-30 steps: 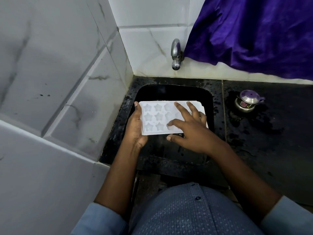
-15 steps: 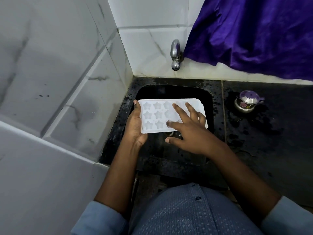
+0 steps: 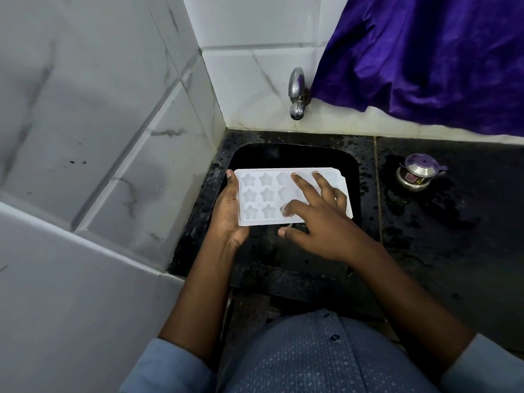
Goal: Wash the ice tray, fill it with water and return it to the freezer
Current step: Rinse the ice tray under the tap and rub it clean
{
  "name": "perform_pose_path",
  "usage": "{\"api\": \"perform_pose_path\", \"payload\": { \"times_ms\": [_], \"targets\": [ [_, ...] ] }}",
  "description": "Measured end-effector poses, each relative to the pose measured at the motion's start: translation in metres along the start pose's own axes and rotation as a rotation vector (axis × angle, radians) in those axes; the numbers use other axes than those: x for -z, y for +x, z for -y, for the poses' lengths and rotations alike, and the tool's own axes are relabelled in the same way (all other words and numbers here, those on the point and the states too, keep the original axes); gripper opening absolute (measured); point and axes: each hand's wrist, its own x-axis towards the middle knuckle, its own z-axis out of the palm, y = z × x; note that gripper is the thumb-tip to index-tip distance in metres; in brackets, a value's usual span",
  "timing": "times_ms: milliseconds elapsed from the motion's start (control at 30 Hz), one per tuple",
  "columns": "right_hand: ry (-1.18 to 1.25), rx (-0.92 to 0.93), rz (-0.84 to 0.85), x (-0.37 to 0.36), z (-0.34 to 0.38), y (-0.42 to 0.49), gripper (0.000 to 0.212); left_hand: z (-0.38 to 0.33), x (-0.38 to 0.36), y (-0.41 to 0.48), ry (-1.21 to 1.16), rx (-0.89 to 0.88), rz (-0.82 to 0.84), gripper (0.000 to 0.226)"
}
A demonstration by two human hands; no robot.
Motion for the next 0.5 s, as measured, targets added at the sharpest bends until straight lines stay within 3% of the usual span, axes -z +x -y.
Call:
{"api": "perform_pose_path", "payload": {
  "times_ms": [233,400,500],
  "targets": [
    [-0.074,-0.021,0.074,-0.0012,0.0020,0.0027,0.053,0.0010,-0.0007,0.0012,-0.003,0.012,-0.014,0.076],
    [-0.013,-0.012,0.017,-0.0028,0.0006,0.0024,0.038,0.0012,0.0010,0.0009,0.003,0.009,-0.008,0.077],
    [-0.024,-0.012,0.008,-0.0046,0.0002,0.0033,0.040,0.0011,0.0011,0.0011,-0.003,0.009,-0.003,0.077]
  ]
}}
